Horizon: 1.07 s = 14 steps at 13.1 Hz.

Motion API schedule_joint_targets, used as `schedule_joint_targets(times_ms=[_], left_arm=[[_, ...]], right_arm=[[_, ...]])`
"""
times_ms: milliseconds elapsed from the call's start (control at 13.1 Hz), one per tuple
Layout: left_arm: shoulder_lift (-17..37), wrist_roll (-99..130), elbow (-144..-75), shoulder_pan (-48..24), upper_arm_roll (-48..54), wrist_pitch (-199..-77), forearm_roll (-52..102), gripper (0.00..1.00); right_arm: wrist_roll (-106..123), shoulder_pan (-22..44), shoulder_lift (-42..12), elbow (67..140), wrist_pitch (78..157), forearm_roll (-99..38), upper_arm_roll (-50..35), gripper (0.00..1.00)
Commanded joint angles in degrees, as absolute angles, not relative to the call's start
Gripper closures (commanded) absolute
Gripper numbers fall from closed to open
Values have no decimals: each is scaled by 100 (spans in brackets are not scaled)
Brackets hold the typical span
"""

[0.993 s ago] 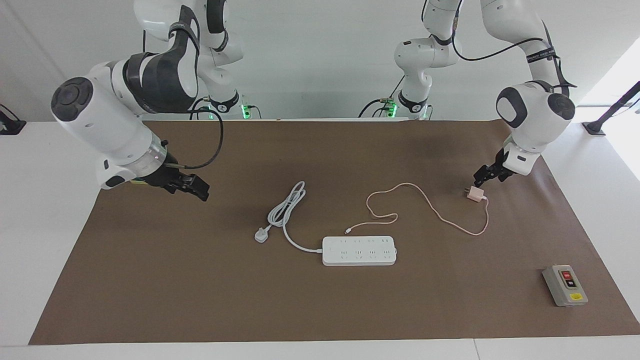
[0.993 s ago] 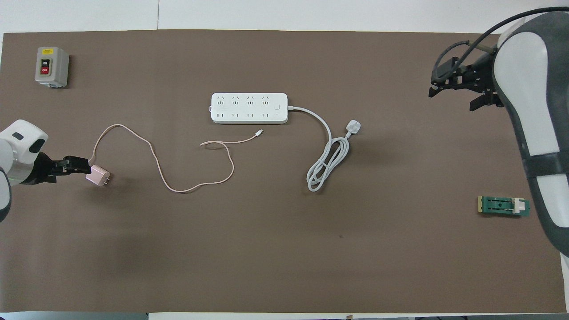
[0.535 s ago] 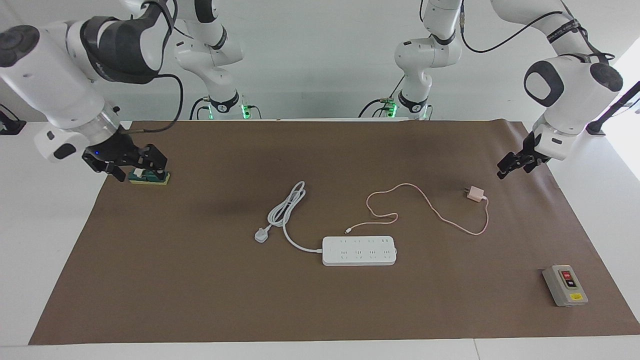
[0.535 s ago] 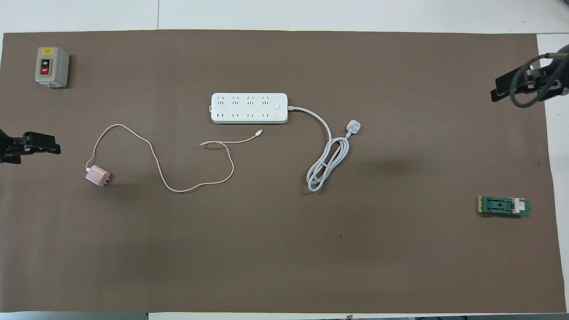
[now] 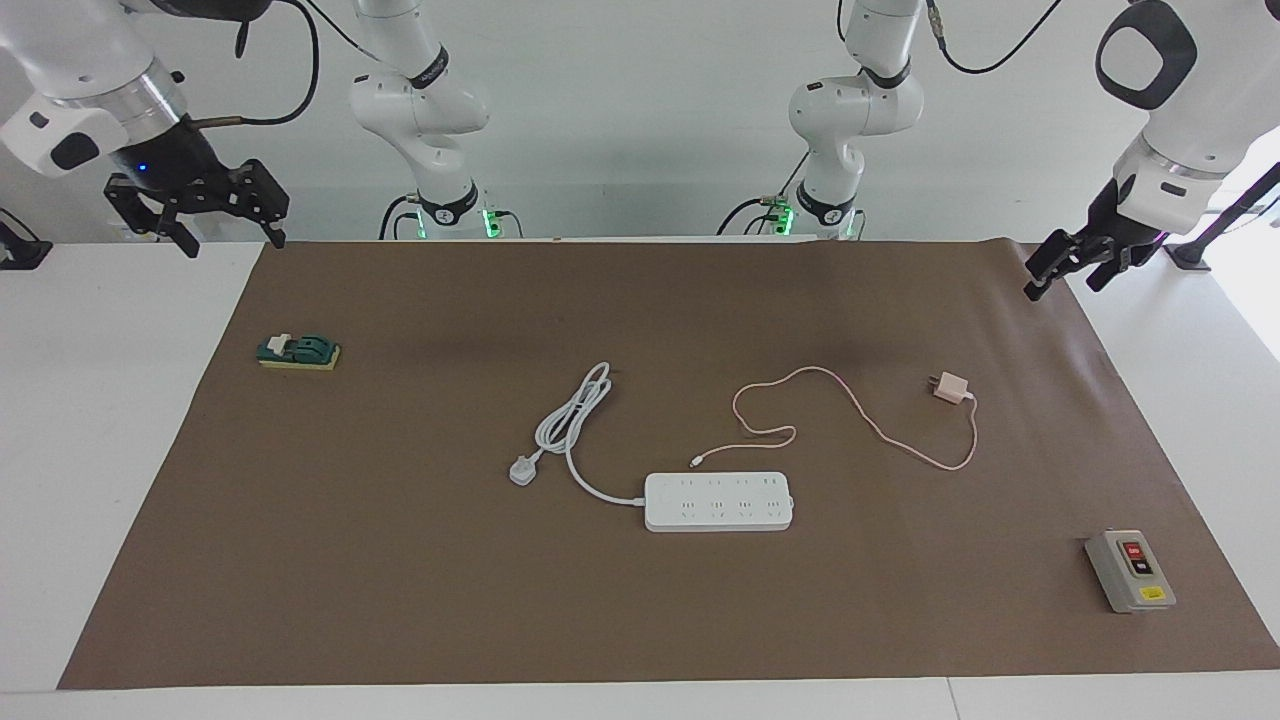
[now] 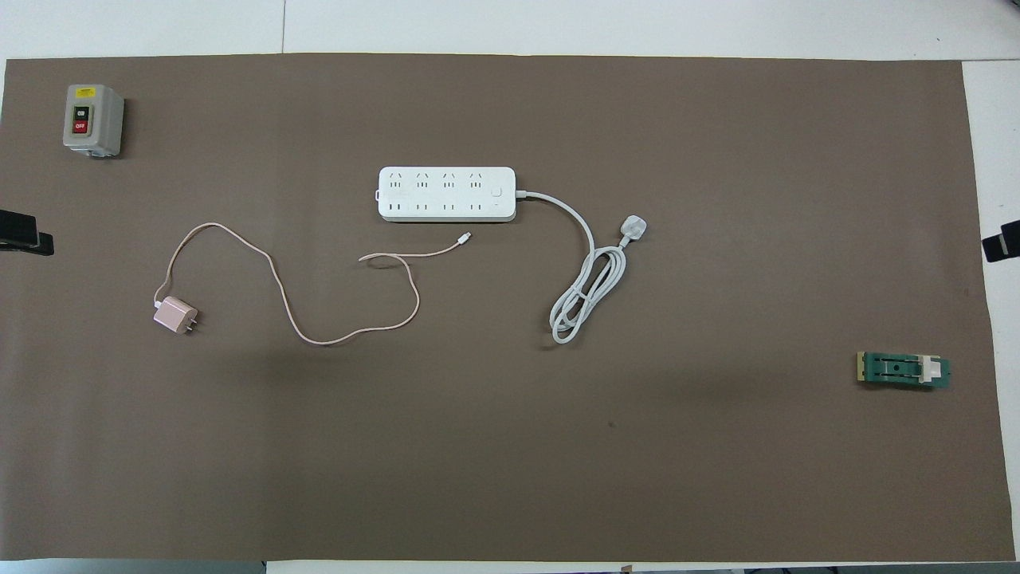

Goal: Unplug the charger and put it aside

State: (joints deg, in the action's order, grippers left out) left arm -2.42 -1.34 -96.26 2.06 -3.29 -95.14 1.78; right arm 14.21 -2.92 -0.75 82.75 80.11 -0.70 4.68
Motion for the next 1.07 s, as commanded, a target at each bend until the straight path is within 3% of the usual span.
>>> schedule_joint_targets(times_ms=[0,382,993], left_arm=[[-466,-123,-9694,-43,-308,-9255,123,0],[-98,-141,-9615,-588,-316,-9106,88,0],[-97,-193,-9694,-624,-308,-8991,97,0]], right_arm=[[1319,-483,316,9017,8462,26,272,0],[1248,-422,308,9035,8735,446,237,0],[747,-431,325,9105,8684,343,167,0]])
